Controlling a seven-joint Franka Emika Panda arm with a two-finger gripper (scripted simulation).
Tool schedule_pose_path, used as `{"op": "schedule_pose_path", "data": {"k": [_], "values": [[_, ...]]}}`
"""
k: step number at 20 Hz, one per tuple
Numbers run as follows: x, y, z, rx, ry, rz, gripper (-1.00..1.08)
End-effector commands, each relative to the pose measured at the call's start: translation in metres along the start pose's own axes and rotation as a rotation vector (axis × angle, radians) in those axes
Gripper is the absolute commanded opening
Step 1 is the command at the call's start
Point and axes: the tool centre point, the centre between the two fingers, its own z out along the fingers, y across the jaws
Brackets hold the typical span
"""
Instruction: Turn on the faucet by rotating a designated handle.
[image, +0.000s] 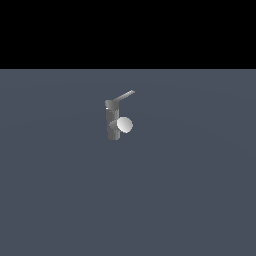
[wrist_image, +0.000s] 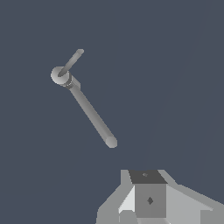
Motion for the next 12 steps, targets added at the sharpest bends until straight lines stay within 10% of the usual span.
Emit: {"op": "schedule_pose_path", "data": {"k": [1,12], "values": [[0.02,-0.01,0.008,0.001,0.003,0.059,-1.0],[0.101,-0.054,0.057,0.01,0.013,0.31,-1.0]]}}
